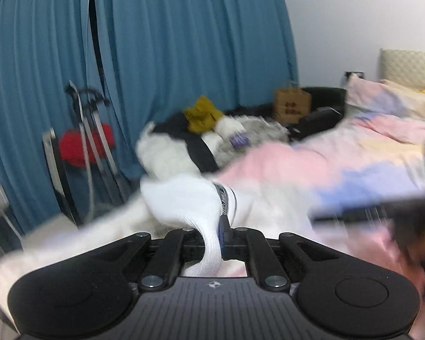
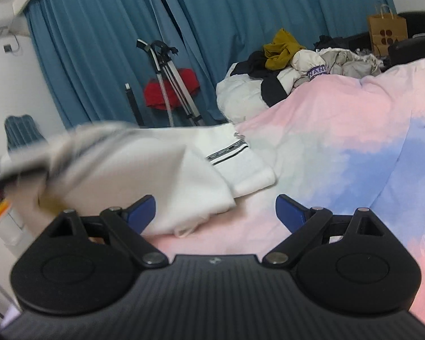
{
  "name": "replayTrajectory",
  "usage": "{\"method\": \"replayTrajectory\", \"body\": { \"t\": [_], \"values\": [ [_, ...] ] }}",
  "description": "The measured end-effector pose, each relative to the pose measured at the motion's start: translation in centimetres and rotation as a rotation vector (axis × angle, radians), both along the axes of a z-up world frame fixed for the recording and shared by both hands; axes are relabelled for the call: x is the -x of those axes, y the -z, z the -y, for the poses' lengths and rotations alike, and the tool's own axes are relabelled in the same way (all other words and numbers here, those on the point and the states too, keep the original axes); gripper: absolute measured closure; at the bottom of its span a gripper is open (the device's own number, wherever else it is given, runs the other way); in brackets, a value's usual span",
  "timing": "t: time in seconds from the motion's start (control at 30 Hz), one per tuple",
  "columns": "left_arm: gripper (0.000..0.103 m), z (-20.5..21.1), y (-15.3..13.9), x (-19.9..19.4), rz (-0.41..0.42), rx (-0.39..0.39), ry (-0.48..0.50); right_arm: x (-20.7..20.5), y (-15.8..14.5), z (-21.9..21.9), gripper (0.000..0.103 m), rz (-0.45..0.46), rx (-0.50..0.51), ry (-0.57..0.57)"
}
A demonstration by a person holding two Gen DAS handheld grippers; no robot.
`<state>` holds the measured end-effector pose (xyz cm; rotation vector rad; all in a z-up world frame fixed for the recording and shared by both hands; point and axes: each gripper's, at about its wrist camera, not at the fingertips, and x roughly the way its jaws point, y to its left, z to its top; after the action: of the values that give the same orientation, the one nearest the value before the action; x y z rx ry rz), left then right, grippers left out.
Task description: Fold clothes
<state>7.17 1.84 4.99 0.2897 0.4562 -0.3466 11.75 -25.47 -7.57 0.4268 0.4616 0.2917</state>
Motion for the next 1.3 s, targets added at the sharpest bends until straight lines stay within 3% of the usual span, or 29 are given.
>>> {"method": "replayTrajectory", "body": {
  "t": [0.13,0.27,0.37,0.43,0.47,0.63,0.7,0.9,1.0,1.07,1.17,1.2,1.23,1.3],
  "values": [
    [0.096,-3.1,5.2,3.4,-0.215,0.011,0.017,1.6,-0.8,-0.2,0.01,-0.042,-0.055,-0.013],
    [0.093,-3.8,4.6,1.4,-0.218,0.051,0.008,2.4,-1.0,-1.4,0.01,-0.072,0.007,-0.013],
    [0.061,-4.3,3.9,-0.3,-0.21,0.082,0.001,2.8,-1.2,-1.7,0.01,-0.084,0.046,0.007],
    [0.027,-4.6,3.4,-1.5,-0.204,0.102,-0.003,3.1,-1.3,-1.7,0.01,-0.076,0.06,0.019],
    [0.02,-4.7,3.1,-2.0,-0.201,0.112,-0.005,3.2,-1.3,-1.6,0.01,-0.071,0.069,0.027],
    [0.017,-5.5,1.9,-4.9,-0.187,0.162,-0.016,2.5,-1.0,-0.8,0.01,-0.086,0.047,0.042],
    [0.017,-5.3,0.9,-8.1,-0.182,0.197,-0.048,2.1,-0.8,-0.5,0.01,-0.093,0.039,0.049],
    [0.019,0.1,-2.5,-20.3,-0.116,0.144,-0.099,0.2,0.7,1.0,0.01,-0.118,0.04,0.09],
    [0.019,4.3,-1.9,-25.6,-0.109,-0.015,-0.094,-1.0,1.8,2.0,0.01,-0.149,0.005,0.1],
    [0.021,6.5,-0.6,-28.4,-0.163,-0.102,-0.085,-1.7,2.5,2.5,0.01,-0.161,-0.01,0.105],
    [0.059,9.7,1.7,-32.3,-0.256,-0.225,-0.07,-2.7,3.4,3.4,0.01,-0.172,-0.033,0.112],
    [0.088,10.7,2.0,-32.7,-0.267,-0.249,-0.057,-3.1,3.7,3.7,0.01,-0.176,-0.04,0.114],
    [0.1,11.6,2.2,-32.8,-0.272,-0.266,-0.042,-3.4,4.0,3.9,0.01,-0.185,-0.049,0.117],
    [0.1,13.6,2.5,-33.0,-0.282,-0.301,-0.011,-4.0,4.5,4.4,0.01,-0.2,-0.074,0.121]
  ]
}}
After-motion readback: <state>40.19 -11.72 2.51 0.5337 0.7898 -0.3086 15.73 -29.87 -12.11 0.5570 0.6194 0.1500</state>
